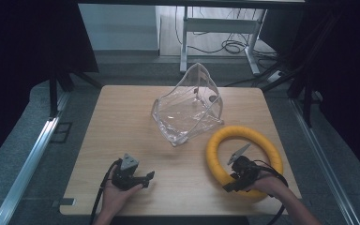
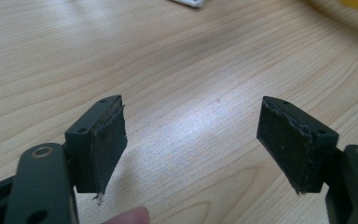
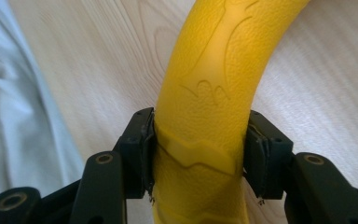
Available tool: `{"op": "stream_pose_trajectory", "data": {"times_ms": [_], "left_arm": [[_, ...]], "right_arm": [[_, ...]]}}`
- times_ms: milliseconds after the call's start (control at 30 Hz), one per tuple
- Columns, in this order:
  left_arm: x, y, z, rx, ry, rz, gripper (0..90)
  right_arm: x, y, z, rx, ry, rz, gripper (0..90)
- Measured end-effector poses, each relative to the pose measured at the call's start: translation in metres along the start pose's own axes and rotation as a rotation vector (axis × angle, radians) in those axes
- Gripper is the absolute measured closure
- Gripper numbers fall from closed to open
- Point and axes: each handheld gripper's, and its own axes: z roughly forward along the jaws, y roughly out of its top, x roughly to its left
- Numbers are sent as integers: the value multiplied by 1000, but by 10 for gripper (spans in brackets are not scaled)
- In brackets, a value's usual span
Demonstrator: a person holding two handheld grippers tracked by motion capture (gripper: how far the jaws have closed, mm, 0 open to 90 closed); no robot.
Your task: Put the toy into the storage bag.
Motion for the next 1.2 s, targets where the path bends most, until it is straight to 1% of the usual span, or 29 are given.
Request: {"op": "stream_pose_trajectory", "data": {"times_ms": [33, 67, 100, 133, 167, 200, 233, 267, 300, 333, 367, 400, 467, 500, 533, 567, 600, 633, 667, 867, 1033, 1100, 1167, 1200], "left_arm": [[0, 0, 0, 0, 0, 0, 239], [-1, 0, 0, 5, -1, 1, 239], [-1, 0, 0, 5, -2, 3, 239], [-1, 0, 0, 5, -2, 3, 239], [-1, 0, 0, 5, -2, 4, 239], [-1, 0, 1, 5, -3, 3, 239], [-1, 0, 0, 4, -6, 2, 239], [-1, 0, 1, 2, -7, 1, 239], [-1, 0, 0, 2, -6, 4, 239], [-1, 0, 0, 2, -6, 4, 239], [0, 0, 0, 2, -6, 3, 239], [0, 0, 0, 3, -5, 3, 239], [0, 0, 0, 3, -5, 3, 240], [0, 0, 0, 3, -4, 4, 239], [0, 0, 0, 3, -4, 4, 239], [0, 0, 0, -1, -4, 2, 239], [0, 0, 0, -1, -4, 2, 239], [0, 0, 0, -1, -3, 3, 239], [0, 0, 0, -2, -3, 1, 239], [0, 0, 0, 3, -4, 5, 239], [0, 0, 0, 1, -3, -1, 239], [0, 0, 0, 2, -3, 3, 239], [0, 0, 0, 2, -3, 3, 239], [0, 0, 0, 2, -3, 0, 239]], "right_arm": [[0, 0, 0, 0, 0, 0, 493], [-1, -3, -8, -44, 14, 7, 493], [-2, -4, -11, -57, 18, 10, 494], [-3, -5, -16, -83, 24, 16, 494], [-3, -5, -16, -83, 24, 16, 494], [-4, -6, -23, -123, 33, 24, 494], [-4, -6, -23, -123, 33, 24, 494], [-6, -7, -29, -160, 37, 33, 494], [-7, -7, -31, -173, 40, 37, 494], [-7, -7, -31, -173, 40, 37, 494], [-8, -8, -34, -190, 46, 41, 494], [-11, -9, -40, -234, 51, 48, 494], [-12, -9, -42, -245, 52, 52, 494], [-14, -10, -48, -281, 54, 61, 494], [-14, -10, -48, -281, 54, 61, 494], [-15, -11, -53, -309, 54, 69, 493], [-16, -12, -56, -325, 53, 72, 494], [-16, -12, -56, -325, 53, 72, 494], [-17, -14, -62, -349, 50, 75, 494], [-20, -17, -74, -414, 36, 92, 493], [-24, -19, -80, -462, 35, 114, 493], [-27, -19, -82, -488, 25, 125, 494], [-27, -18, -83, -494, 22, 130, 493], [-29, -18, -84, -513, 17, 138, 493]]}}
